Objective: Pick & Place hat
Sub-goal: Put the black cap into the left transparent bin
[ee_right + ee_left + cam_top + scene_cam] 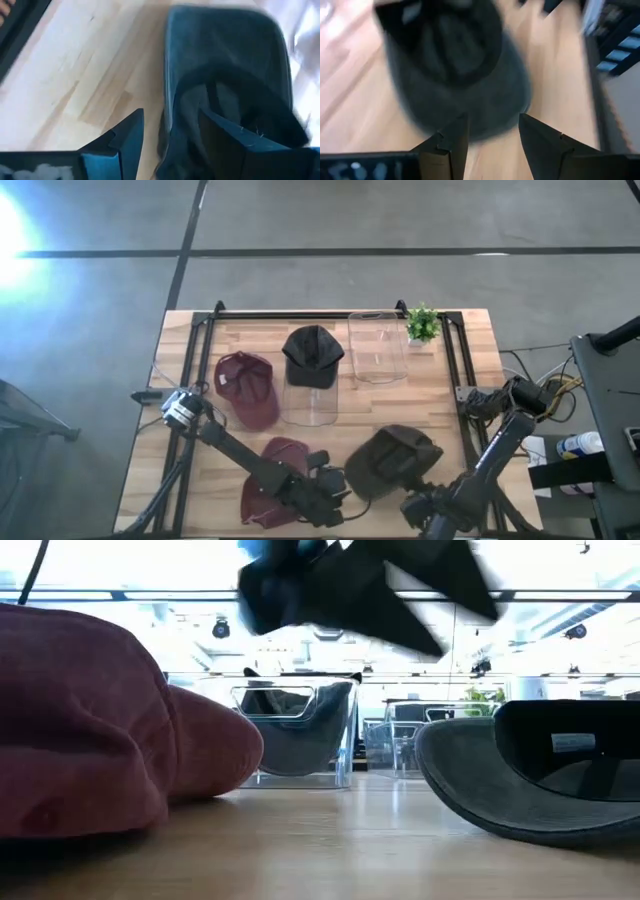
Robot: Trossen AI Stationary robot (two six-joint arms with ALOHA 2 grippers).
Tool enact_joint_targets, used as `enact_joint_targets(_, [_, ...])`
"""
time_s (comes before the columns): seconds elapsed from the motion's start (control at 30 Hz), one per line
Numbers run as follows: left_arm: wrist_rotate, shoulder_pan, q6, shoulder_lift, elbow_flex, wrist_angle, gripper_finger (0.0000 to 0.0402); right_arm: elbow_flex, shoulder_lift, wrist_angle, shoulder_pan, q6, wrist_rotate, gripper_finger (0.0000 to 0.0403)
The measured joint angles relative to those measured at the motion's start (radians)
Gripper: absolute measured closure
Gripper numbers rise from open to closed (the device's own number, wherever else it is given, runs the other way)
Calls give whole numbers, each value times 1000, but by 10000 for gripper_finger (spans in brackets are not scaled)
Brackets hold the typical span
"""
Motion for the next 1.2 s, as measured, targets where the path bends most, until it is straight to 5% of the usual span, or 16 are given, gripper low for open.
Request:
enact_joint_targets(0.27, [40,117,123,46,0,129,235,-1,-4,-100,12,505,7,229])
enact_joint_targets(0.53, [305,188,89,126,1,247,235,-2,4,-204,37,833,33,230])
enact_joint_targets(0.67, [302,180,72,152,1,216,235,-3,0,-344,54,1051,36,230])
enact_joint_targets(0.9, [243,130,-33,132,5,-66,235,-9,-49,-547,89,1484,25,230])
enact_joint_targets(1.07, [188,81,2,122,4,-150,235,-46,-93,-550,65,1744,59,230])
enact_joint_targets(1.2, [200,48,123,112,2,-164,235,-82,-104,-519,-2,1789,34,230])
